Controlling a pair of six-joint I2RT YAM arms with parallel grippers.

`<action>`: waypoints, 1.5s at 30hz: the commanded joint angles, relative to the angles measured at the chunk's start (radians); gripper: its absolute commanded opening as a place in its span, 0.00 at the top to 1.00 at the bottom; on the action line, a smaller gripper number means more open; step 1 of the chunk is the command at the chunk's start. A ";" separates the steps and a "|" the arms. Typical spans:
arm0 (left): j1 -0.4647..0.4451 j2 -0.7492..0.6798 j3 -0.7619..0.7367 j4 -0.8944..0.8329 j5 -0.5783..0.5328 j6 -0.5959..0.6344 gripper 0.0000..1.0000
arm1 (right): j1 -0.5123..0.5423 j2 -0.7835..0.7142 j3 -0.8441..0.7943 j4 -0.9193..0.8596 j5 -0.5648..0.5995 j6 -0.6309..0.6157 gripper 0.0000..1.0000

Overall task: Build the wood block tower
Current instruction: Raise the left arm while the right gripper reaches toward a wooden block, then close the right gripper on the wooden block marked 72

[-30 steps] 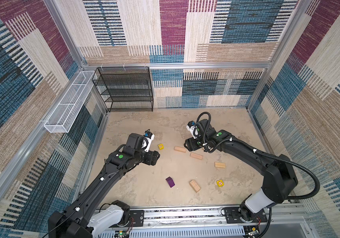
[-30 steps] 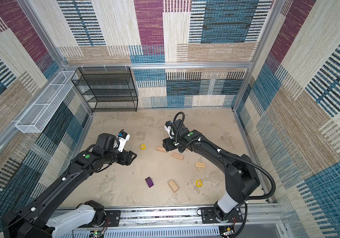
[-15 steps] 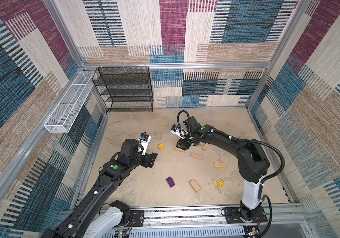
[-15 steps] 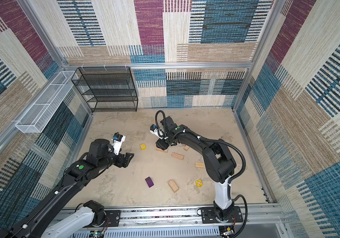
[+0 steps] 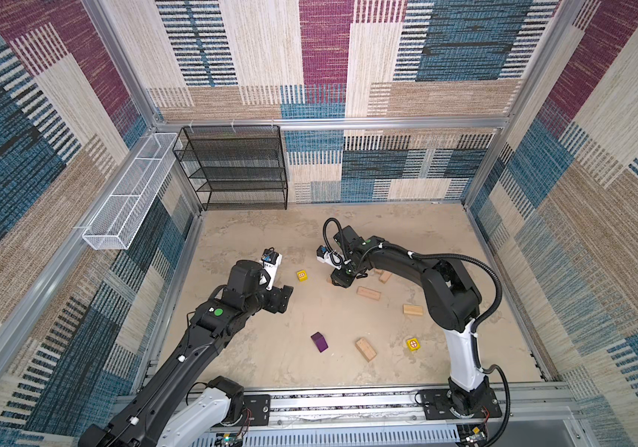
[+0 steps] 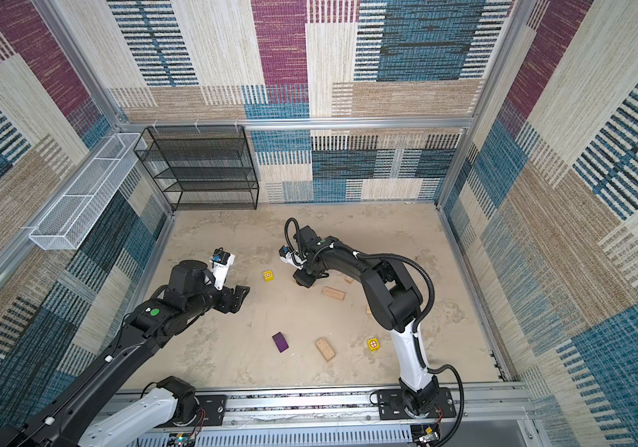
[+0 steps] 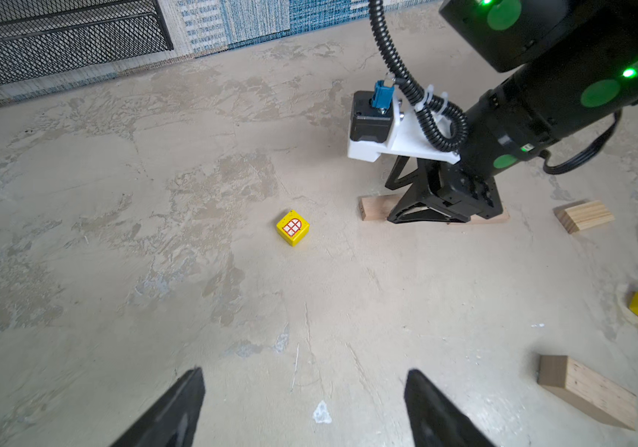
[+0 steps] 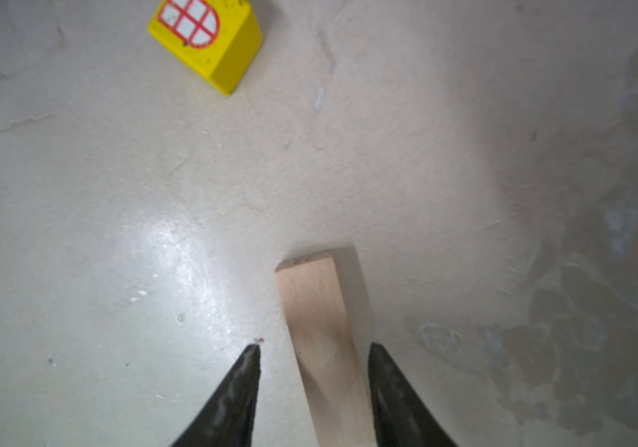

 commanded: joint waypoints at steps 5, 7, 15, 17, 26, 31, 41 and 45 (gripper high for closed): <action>0.000 0.003 -0.002 0.030 -0.024 0.019 0.14 | 0.007 0.043 0.062 -0.042 0.016 -0.014 0.59; 0.000 0.002 -0.003 0.030 -0.028 0.019 0.14 | 0.008 0.054 0.073 -0.056 0.020 -0.016 0.62; 0.001 -0.001 -0.004 0.030 -0.036 0.019 0.14 | 0.009 0.069 0.091 -0.085 0.057 -0.014 0.67; 0.000 -0.003 -0.004 0.030 -0.038 0.018 0.14 | 0.010 0.067 0.096 -0.089 0.065 -0.010 0.70; 0.000 -0.018 -0.006 0.026 -0.050 0.015 0.14 | 0.010 0.063 0.143 -0.080 0.132 0.078 0.83; 0.000 -0.030 -0.007 0.025 -0.055 0.014 0.14 | 0.011 0.071 0.238 -0.082 0.163 0.263 1.00; 0.000 -0.049 -0.009 0.018 -0.067 0.008 0.14 | 0.011 0.144 0.480 -0.198 0.227 0.738 1.00; 0.000 -0.061 -0.009 0.013 -0.073 0.006 0.14 | 0.016 0.183 0.546 -0.227 0.248 0.859 1.00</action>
